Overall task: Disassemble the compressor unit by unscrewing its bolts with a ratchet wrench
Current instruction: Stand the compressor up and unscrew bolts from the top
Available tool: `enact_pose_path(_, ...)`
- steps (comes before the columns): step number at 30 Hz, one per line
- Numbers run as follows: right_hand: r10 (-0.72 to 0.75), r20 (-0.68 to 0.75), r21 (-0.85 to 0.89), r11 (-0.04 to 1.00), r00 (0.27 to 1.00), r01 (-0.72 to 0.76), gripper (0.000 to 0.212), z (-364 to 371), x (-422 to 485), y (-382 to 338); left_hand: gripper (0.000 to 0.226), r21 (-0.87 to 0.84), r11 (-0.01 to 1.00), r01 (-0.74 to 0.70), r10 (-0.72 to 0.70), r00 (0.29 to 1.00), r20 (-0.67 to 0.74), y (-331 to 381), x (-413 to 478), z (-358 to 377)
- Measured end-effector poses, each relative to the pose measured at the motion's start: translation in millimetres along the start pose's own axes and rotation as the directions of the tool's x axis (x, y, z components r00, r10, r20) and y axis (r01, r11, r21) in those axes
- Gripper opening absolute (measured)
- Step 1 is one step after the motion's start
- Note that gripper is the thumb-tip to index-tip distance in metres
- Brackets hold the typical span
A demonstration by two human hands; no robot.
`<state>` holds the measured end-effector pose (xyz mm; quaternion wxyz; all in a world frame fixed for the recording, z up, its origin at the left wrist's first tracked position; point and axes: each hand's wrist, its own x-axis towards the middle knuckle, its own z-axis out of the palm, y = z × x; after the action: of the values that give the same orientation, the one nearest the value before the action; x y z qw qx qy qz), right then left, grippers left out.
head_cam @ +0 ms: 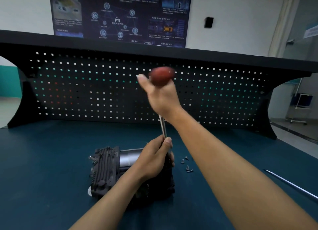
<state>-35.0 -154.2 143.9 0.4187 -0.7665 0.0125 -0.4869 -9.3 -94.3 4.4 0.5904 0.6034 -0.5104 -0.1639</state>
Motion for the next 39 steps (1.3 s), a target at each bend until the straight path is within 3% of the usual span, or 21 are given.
enact_pose_path(3, 0.115, 0.039, 0.424, 0.898, 0.993, -0.121, 0.044, -16.4, 0.4, 5.8, 0.036, 0.033, 0.999, -0.005, 0.004, 1.0, 0.016, -0.2, 1.4, -0.1)
enact_pose_path(7, 0.204, 0.148, 0.777, 0.582, 0.968, -0.242, 0.057, -44.4, 5.3, 18.8, 0.036, 0.08, 0.996, -0.029, 0.025, 0.999, 0.042, 1.7, 2.0, -0.2)
enact_pose_path(11, 0.252, 0.213, 0.908, 0.305, 0.944, -0.287, 0.058, -61.5, 5.4, 32.4, 0.033, 0.073, 0.997, -0.036, 0.031, 0.998, 0.059, 0.9, 2.3, -0.6)
enact_pose_path(17, 0.243, 0.237, 0.923, 0.245, 0.941, -0.296, 0.058, -69.8, 4.4, 40.7, 0.024, 0.058, 0.998, -0.038, 0.034, 0.997, 0.073, -0.9, 2.6, -0.4)
enact_pose_path(24, 0.259, 0.213, 0.901, 0.321, 0.942, -0.292, 0.059, -66.0, 3.7, 31.2, 0.024, 0.145, 0.989, -0.043, 0.039, 0.999, 0.029, 1.2, 3.4, 0.7)
enact_pose_path(28, 0.294, 0.103, 0.837, 0.491, 0.95, -0.243, 0.059, -61.8, 5.7, 26.5, 0.025, 0.151, 0.988, -0.037, 0.037, 0.999, 0.007, 2.6, 4.1, 1.8)
enact_pose_path(30, 0.29, 0.006, 0.73, 0.653, 0.957, -0.203, 0.06, -57.5, 6.8, 24.6, 0.026, 0.145, 0.989, -0.026, 0.027, 1.0, -0.005, 3.1, 4.2, 2.2)
enact_pose_path(33, 0.215, -0.156, 0.434, 0.892, 0.964, -0.129, 0.053, -51.0, 7.5, 25.3, 0.026, 0.156, 0.988, -0.018, 0.022, 1.0, -0.023, 3.5, 3.9, 2.6)
enact_pose_path(35, 0.139, -0.204, 0.257, 0.963, 0.969, -0.084, 0.05, -47.8, 7.7, 27.7, 0.026, 0.179, 0.984, -0.013, 0.019, 0.999, -0.035, 3.9, 3.8, 3.3)
enact_pose_path(39, -0.036, -0.237, 0.069, 0.996, 0.971, 0.054, 0.055, -42.3, 7.1, 30.0, 0.026, 0.174, 0.985, -0.001, 0.009, 0.999, -0.047, 5.3, 3.1, 4.4)
